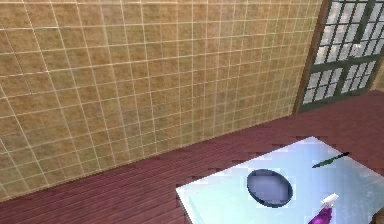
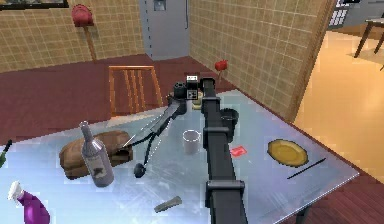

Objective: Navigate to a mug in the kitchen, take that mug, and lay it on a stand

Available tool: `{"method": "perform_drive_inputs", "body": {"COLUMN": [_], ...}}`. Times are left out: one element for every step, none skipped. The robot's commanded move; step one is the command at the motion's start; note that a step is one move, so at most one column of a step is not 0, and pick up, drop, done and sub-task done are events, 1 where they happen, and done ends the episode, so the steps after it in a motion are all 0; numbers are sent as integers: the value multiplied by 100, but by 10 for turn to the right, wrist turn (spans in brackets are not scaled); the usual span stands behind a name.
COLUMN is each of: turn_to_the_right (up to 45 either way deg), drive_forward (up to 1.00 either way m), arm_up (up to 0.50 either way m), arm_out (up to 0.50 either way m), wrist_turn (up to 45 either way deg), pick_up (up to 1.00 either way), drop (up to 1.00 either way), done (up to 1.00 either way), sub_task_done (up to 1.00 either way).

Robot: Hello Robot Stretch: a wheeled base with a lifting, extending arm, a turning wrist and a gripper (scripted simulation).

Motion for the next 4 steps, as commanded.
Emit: {"method": "perform_drive_inputs", "body": {"turn_to_the_right": [0,0,0,0], "drive_forward": [0,0,0,0], "arm_up": [0,0,0,0], "arm_out": [0,0,0,0], "wrist_turn": [450,450,450,30], "pick_up": [0,0,0,0], "drop": [0,0,0,0], "done": [0,0,0,0], "sub_task_done": [0,0,0,0]}}
